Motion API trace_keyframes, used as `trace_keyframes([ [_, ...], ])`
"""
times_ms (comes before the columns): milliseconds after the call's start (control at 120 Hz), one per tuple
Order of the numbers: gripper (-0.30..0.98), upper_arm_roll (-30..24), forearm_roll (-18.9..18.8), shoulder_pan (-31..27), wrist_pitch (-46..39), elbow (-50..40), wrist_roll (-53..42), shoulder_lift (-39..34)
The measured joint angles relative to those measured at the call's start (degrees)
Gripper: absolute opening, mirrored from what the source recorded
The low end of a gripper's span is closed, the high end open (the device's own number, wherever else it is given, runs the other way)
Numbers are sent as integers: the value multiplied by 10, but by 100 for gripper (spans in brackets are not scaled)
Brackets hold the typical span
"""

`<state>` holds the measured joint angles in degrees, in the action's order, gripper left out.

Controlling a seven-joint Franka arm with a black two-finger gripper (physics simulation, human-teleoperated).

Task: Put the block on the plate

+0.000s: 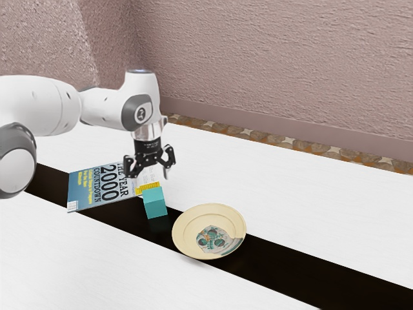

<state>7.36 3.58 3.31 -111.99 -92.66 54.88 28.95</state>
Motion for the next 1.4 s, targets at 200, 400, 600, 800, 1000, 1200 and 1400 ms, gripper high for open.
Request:
trace_keyframes([
  [200,69,-1,3,0,-8,1,14,10],
  [400,69,-1,5,-1,-22,7,24,20],
  [600,69,-2,6,0,-28,9,31,21],
  [800,69,-2,5,1,-28,-29,36,-7],
  [1000,69,-2,5,0,-35,-37,39,2],
  [1200,69,-2,5,-1,-48,-39,42,20],
  [1400,67,-2,6,-1,-59,-45,43,26],
])
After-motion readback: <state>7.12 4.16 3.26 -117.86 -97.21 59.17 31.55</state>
